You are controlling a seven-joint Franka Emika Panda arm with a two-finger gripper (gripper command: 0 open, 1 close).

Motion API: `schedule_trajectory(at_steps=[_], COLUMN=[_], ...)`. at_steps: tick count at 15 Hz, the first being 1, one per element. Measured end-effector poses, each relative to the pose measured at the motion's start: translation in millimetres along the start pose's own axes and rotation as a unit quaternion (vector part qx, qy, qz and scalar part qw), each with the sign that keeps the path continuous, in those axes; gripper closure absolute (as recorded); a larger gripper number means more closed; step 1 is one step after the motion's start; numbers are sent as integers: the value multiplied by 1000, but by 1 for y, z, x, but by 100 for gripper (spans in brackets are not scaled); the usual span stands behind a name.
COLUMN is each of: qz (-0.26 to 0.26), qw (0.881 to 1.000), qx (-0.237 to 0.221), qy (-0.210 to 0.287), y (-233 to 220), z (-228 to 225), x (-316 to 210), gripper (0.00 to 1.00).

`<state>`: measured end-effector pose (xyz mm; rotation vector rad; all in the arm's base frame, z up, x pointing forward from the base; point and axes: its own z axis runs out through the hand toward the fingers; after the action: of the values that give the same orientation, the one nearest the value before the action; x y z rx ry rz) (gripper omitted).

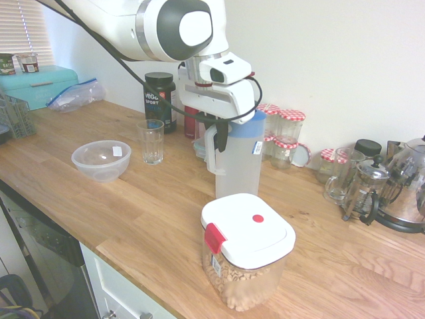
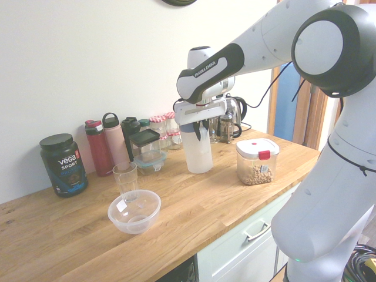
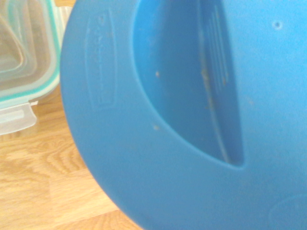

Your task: Pour me some water

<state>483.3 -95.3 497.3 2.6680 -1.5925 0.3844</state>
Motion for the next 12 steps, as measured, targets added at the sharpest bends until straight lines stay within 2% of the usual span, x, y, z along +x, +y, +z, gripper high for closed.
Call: schedule_trajectory(at_steps=[7, 12], qz=[5, 5], qw=[1000, 1000], qx=[-8, -15], qy=[-3, -5], y=[20, 42], z=[1, -23], x=[9, 14], gripper=[0, 0])
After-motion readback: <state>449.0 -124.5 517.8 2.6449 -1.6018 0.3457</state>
